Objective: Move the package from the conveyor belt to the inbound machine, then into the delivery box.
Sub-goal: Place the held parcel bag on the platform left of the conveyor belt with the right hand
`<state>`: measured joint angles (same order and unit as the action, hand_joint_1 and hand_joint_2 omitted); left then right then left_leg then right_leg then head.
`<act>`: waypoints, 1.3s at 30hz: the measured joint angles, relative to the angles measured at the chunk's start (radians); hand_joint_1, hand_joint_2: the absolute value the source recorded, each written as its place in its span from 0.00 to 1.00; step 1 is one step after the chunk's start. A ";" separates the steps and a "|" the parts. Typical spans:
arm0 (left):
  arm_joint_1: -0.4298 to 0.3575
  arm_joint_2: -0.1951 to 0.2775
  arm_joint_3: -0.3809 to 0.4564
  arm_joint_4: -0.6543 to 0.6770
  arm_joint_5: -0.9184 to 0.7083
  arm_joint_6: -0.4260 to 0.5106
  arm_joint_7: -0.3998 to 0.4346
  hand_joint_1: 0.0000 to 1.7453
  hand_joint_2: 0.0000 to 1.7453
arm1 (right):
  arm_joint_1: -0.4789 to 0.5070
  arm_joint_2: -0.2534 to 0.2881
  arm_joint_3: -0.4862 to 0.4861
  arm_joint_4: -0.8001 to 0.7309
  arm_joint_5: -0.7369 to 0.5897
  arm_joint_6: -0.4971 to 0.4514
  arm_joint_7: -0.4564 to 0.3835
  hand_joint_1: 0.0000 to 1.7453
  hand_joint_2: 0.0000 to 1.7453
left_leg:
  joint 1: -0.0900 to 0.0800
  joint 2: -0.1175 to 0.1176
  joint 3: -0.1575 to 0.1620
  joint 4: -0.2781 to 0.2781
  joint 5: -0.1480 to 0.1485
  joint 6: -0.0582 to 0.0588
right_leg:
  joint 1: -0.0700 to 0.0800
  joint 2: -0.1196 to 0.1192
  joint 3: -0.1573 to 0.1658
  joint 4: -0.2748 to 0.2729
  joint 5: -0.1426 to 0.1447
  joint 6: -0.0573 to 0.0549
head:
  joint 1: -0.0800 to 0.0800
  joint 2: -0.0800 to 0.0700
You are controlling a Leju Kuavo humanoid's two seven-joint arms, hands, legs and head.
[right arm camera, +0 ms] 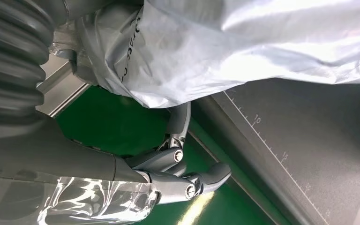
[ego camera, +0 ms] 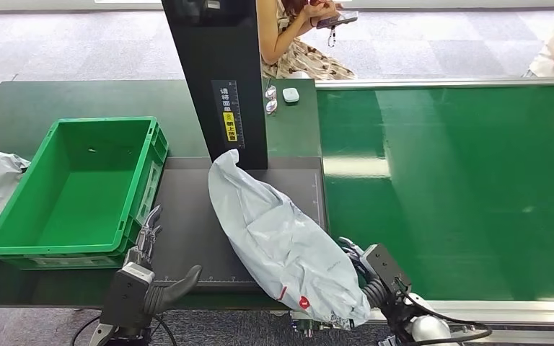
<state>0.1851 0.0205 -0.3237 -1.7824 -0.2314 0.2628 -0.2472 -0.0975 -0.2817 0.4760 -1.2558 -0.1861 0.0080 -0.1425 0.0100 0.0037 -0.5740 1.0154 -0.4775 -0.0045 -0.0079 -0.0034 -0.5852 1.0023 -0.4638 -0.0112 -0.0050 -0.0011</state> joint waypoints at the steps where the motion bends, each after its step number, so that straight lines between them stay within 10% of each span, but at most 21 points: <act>1: -0.001 0.000 0.000 0.000 0.000 0.000 0.000 0.00 1.00 | 0.005 0.000 -0.001 -0.003 0.000 -0.005 -0.002 0.00 1.00 | 0.000 0.000 0.000 0.000 0.000 0.000 | 0.000 0.000 0.000 0.000 0.000 0.000 | 0.000 0.000; 26: -0.001 -0.013 -0.002 0.008 -0.015 -0.008 -0.004 0.00 1.00 | 0.105 0.041 -0.160 -0.296 -0.093 -0.136 -0.198 0.00 1.00 | 0.000 0.000 -0.002 0.000 0.000 0.000 | 0.000 0.000 -0.001 0.000 -0.001 0.000 | 0.000 0.000; 39: 0.003 -0.044 0.002 0.007 -0.035 -0.022 -0.003 0.00 1.00 | -0.160 0.038 -0.294 -0.295 -0.108 -0.122 -0.131 0.00 1.00 | 0.000 0.000 -0.001 0.000 0.000 0.000 | 0.000 0.000 -0.001 0.000 0.000 0.000 | 0.000 0.000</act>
<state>0.1881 -0.0234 -0.3218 -1.7755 -0.2667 0.2404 -0.2506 -0.2571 -0.2433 0.1823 -1.5511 -0.2941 -0.1138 -0.2732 0.0096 0.0036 -0.5755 1.0155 -0.4773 -0.0047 -0.0083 -0.0034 -0.5860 1.0028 -0.4638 -0.0110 -0.0050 -0.0011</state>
